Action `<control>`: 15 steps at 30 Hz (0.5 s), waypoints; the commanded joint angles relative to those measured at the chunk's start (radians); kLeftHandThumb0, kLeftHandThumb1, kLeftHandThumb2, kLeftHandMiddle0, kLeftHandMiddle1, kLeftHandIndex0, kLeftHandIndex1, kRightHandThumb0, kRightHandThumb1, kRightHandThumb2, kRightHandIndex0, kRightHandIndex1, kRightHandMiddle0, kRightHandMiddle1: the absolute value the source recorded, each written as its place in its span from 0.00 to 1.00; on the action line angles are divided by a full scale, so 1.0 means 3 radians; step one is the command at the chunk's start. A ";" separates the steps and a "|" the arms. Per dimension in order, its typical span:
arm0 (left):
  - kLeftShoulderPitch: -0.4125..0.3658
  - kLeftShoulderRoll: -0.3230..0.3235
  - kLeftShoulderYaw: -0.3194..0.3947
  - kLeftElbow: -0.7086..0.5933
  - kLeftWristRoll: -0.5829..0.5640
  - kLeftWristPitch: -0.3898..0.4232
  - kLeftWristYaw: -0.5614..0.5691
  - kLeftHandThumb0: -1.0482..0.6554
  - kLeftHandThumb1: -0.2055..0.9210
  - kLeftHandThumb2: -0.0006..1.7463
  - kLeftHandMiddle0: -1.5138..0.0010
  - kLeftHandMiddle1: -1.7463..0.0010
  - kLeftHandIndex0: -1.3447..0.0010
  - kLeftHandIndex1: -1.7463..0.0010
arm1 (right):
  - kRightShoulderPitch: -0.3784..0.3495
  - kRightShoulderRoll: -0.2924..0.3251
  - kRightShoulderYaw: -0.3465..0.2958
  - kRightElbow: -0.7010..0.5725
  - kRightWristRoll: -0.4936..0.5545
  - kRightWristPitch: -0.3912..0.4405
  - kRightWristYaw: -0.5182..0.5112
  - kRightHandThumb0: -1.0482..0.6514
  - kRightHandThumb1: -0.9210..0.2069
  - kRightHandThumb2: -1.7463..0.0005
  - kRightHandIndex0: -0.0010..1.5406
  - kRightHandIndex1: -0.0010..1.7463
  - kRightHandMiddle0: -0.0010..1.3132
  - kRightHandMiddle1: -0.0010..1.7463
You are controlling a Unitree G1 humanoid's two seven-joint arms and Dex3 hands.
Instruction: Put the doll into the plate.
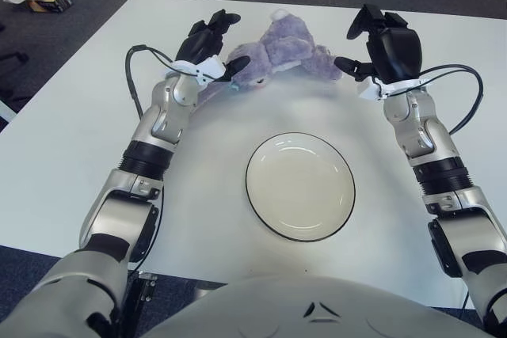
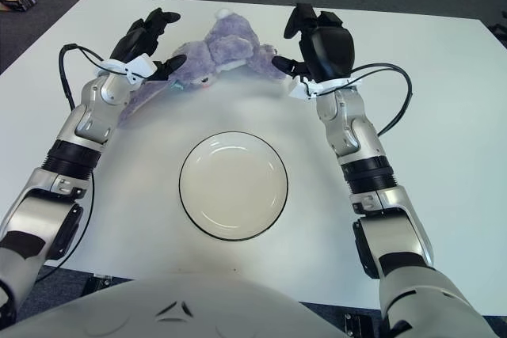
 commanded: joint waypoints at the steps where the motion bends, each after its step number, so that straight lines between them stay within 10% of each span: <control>1: -0.0110 0.0000 -0.0051 0.0063 0.0021 0.0033 -0.0086 0.07 1.00 0.33 1.00 0.37 1.00 0.48 | -0.0158 -0.0074 0.0071 0.0102 -0.0030 -0.0094 0.0068 0.18 0.21 0.55 0.04 0.84 0.01 0.78; 8: -0.0173 -0.0006 -0.0118 0.0128 0.0050 0.0043 -0.0162 0.08 0.99 0.28 1.00 0.36 1.00 0.46 | -0.0288 -0.0150 0.0143 0.0257 0.0060 -0.0300 0.0229 0.10 0.21 0.59 0.01 0.79 0.00 0.68; 15: -0.0279 -0.0032 -0.0216 0.0290 0.0140 0.0034 -0.0158 0.07 0.97 0.25 1.00 0.49 1.00 0.53 | -0.0406 -0.0206 0.0161 0.0382 0.0278 -0.0467 0.0665 0.04 0.09 0.74 0.00 0.34 0.00 0.37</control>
